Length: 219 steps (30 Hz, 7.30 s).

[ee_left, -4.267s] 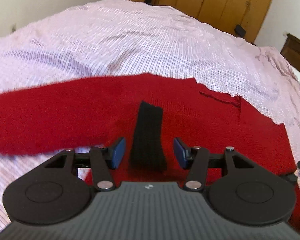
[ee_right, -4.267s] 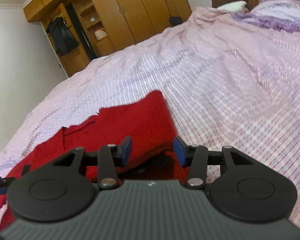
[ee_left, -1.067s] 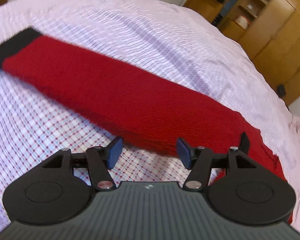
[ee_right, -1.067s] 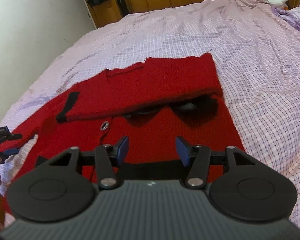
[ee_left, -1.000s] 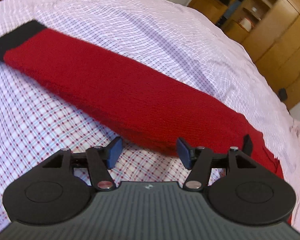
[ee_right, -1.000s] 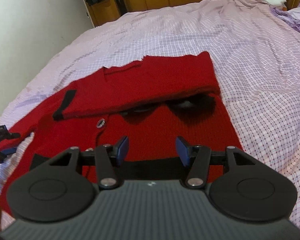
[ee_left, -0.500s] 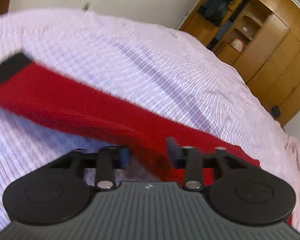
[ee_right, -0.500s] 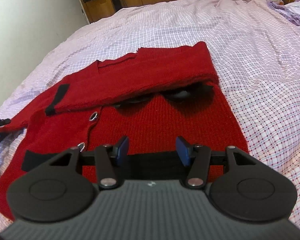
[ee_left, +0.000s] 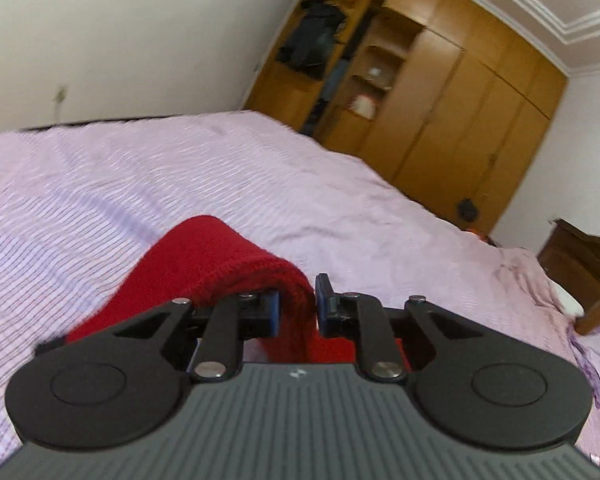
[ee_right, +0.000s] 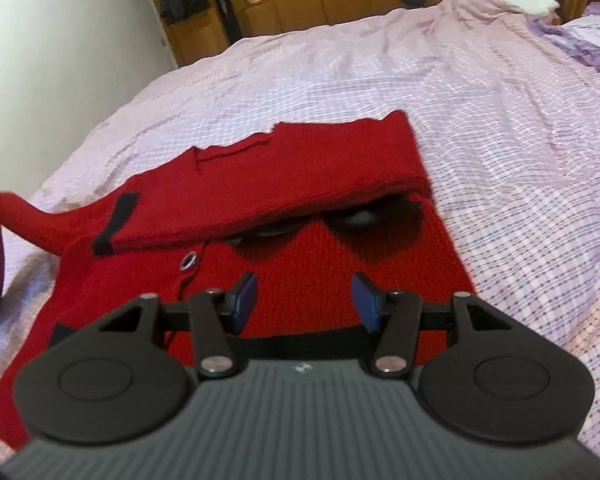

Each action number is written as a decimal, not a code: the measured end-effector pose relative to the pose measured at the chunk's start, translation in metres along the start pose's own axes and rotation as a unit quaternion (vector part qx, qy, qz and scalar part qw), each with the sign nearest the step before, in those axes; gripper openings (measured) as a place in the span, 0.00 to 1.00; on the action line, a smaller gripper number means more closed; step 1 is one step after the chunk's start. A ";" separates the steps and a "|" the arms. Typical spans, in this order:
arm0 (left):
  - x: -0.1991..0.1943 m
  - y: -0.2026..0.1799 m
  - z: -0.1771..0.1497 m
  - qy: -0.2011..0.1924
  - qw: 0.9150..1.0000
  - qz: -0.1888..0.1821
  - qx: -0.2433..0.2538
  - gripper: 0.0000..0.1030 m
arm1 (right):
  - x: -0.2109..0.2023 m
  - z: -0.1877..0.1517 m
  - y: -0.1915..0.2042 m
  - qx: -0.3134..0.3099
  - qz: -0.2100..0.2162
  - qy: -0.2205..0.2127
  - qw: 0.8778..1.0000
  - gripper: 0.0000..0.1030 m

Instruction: Fold small clothes

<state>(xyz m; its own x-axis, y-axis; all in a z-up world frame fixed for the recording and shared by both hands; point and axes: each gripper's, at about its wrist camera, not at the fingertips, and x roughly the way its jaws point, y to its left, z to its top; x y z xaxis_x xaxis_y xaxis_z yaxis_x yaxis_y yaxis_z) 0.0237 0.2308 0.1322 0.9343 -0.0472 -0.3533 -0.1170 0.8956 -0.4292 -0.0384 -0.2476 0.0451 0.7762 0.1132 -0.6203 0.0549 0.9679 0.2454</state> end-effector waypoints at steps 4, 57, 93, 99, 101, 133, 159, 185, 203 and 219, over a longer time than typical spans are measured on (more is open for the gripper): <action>0.006 -0.029 0.003 0.011 1.000 -0.023 0.018 0.19 | -0.001 0.002 -0.006 0.012 -0.006 -0.011 1.000 0.53; 0.120 -0.219 -0.180 0.237 0.945 -0.117 0.192 0.26 | 0.013 -0.008 -0.055 0.077 0.026 -0.028 0.996 0.73; 0.038 -0.144 -0.128 0.242 0.949 -0.048 0.195 0.40 | -0.009 -0.001 -0.014 0.034 0.034 -0.036 0.998 0.74; 0.028 -0.134 -0.122 0.233 0.952 -0.033 0.196 0.40 | -0.011 0.001 -0.001 0.017 0.040 -0.036 0.998 0.74; 0.025 -0.131 -0.120 0.231 0.953 -0.031 0.192 0.40 | -0.011 0.002 0.003 0.012 0.043 -0.035 0.998 0.74; 0.016 -0.049 -0.106 0.226 0.967 0.028 0.113 0.41 | 0.060 0.031 0.153 -0.224 0.071 0.010 0.972 0.74; 0.023 -0.031 -0.115 0.224 0.970 0.024 0.093 0.41 | 0.065 0.045 0.203 -0.283 0.122 -0.043 0.950 0.12; 0.077 -0.098 -0.118 0.229 0.959 0.020 0.163 0.41 | 0.072 0.074 -0.022 0.077 -0.032 -0.024 0.996 0.20; 0.108 -0.097 -0.127 0.196 0.963 0.073 0.170 0.41 | 0.108 0.101 -0.047 -0.027 -0.046 0.016 0.998 0.48; 0.097 -0.059 -0.122 0.186 0.970 0.090 0.128 0.41 | 0.096 0.105 -0.007 -0.082 -0.036 -0.040 0.995 0.14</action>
<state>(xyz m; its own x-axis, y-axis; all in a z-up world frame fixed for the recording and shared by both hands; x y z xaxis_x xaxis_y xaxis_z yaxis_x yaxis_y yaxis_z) 0.0802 0.1195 0.0217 0.7153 0.0057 -0.6988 -0.1348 0.9823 -0.1299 0.1020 -0.2668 0.0620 0.8220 0.0299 -0.5687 0.0145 0.9972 0.0734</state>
